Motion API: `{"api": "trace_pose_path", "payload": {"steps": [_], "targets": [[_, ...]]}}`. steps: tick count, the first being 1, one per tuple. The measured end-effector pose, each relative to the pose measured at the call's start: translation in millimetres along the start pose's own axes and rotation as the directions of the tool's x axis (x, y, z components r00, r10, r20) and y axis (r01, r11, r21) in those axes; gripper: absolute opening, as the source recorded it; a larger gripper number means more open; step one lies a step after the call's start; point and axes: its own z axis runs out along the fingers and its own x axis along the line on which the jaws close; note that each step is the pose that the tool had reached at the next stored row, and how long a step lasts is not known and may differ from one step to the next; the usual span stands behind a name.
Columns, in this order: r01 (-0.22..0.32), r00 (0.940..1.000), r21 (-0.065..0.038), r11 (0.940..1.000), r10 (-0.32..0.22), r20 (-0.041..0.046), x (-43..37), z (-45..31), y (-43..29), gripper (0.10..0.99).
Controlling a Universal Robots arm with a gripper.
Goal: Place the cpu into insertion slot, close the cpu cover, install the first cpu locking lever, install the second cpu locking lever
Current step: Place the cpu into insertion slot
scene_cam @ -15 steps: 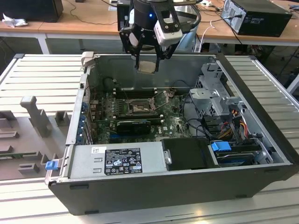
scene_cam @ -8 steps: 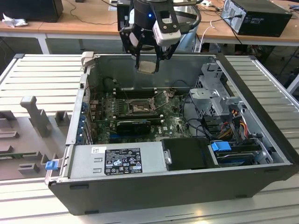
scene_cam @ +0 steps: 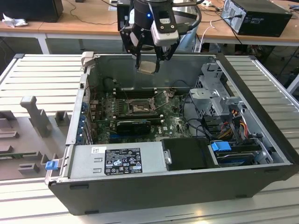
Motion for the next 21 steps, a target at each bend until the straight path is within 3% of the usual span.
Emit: {"api": "trace_pose_path", "payload": {"steps": [9, 21], "targets": [[-0.05, 0.9987, -0.001, 0.9987, 0.05, 0.0044, 0.0, 0.0, 0.0, 0.541], [-0.131, 0.9913, -0.003, 0.9914, 0.131, 0.0113, 0.0, 0.4, 0.0, 0.541]]}}
